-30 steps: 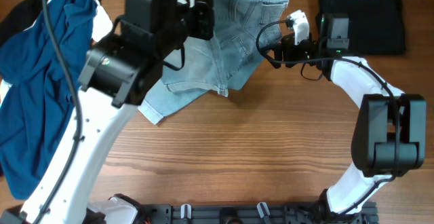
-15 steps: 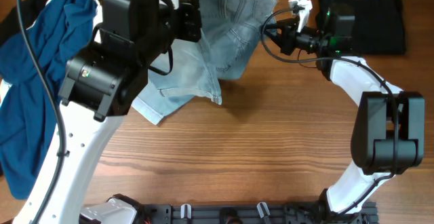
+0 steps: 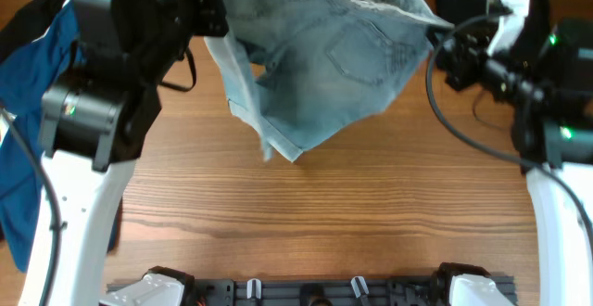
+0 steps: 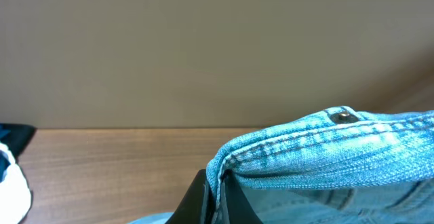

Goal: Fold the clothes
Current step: 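Grasp the shorts waistband with the right gripper and lift them between both grippers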

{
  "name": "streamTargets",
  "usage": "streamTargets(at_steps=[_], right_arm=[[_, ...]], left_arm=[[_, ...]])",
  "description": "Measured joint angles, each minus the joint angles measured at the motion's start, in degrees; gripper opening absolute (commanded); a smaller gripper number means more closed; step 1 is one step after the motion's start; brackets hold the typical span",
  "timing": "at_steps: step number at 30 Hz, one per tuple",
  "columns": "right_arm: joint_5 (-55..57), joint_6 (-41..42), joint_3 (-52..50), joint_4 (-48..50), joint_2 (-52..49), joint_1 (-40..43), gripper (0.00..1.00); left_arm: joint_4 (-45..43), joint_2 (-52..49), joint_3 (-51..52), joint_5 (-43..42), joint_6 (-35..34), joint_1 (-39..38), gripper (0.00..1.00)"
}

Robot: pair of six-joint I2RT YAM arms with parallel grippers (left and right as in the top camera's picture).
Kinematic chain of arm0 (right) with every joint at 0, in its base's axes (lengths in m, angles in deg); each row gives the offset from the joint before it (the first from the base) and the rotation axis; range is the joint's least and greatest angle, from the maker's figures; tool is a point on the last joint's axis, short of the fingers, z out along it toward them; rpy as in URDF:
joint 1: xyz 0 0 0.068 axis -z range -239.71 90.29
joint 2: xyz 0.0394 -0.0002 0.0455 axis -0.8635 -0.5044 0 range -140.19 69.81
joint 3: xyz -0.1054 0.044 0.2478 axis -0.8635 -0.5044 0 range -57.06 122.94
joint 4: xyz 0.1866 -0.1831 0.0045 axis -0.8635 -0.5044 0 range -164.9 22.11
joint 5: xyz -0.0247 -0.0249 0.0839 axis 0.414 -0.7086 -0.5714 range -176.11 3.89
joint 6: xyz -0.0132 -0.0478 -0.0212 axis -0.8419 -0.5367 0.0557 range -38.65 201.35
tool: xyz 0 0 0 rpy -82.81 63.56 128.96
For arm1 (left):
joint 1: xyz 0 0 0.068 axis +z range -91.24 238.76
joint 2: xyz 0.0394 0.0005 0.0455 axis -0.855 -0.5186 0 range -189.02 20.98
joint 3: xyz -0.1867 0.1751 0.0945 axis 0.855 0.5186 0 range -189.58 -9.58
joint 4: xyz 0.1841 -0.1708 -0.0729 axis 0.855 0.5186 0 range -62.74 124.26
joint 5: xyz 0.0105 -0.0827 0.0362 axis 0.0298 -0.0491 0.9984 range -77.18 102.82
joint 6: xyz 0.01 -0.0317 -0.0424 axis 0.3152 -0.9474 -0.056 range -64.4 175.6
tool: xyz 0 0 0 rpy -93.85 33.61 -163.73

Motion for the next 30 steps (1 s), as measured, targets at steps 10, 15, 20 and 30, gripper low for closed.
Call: streamTargets(at_steps=[10, 15, 20, 30], right_arm=[[17.6, -5.8, 20.9, -37.0, 8.9, -0.3, 0.04], [17.6, -8.2, 35.8, -50.5, 9.6, -0.5, 0.04], [17.4, -11.0, 37.5, -55.3, 6.7, -0.5, 0.04], [21.1, -13.1, 37.4, -38.1, -32.4, -8.5, 0.04]], left_arm=[[16.7, 12.3, -0.1, 1.2, 0.0, -5.0, 0.04], [24.0, 22.0, -0.7, 1.7, -2.5, -7.0, 0.04], [34.7, 21.0, 0.1, 2.0, -9.9, -7.1, 0.04], [22.0, -9.0, 8.2, 12.9, -15.2, -6.1, 0.04]])
